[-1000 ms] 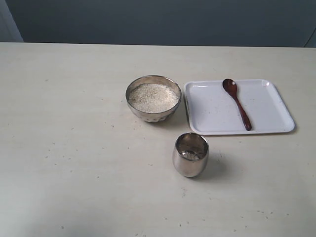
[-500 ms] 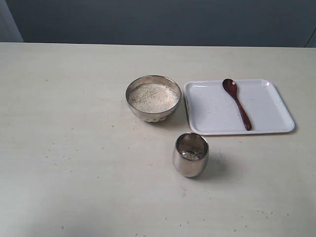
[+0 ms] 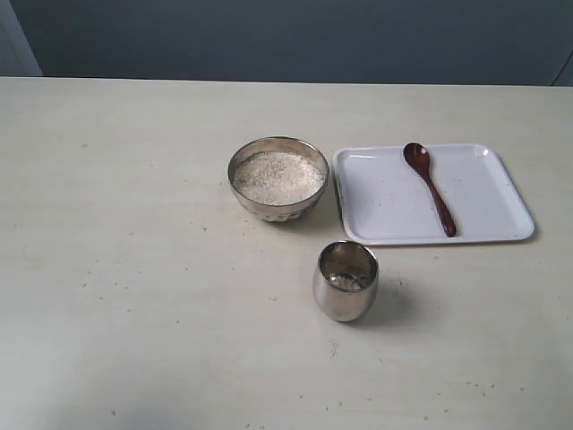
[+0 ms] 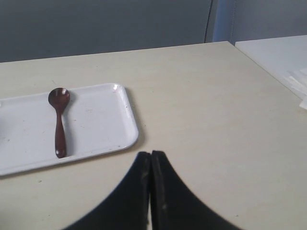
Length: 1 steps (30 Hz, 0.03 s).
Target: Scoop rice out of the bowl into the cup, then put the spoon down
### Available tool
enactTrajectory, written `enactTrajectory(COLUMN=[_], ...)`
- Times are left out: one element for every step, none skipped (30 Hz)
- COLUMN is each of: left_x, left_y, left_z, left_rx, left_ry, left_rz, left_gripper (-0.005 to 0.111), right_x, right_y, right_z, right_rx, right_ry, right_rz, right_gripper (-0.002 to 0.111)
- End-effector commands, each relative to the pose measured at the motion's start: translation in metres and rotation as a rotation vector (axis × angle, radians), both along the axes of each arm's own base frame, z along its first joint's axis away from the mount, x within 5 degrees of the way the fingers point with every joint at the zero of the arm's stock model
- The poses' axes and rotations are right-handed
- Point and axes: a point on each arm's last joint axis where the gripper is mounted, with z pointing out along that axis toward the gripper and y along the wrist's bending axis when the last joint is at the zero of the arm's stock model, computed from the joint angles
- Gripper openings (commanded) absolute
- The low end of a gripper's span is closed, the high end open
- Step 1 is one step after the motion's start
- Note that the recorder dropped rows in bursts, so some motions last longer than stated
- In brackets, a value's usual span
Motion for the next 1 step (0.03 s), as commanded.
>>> enactTrajectory(left_x=[-0.0004], left_y=[-0.0001], left_z=[0.0017], left_rx=[-0.003], left_ry=[-0.010], left_rz=[-0.004], left_gripper=[0.001], right_x=[0.0003], right_y=[-0.0002], right_z=[-0.0001], right_rx=[-0.002], right_ry=[-0.015], right_rz=[-0.004], right_gripper=[0.000])
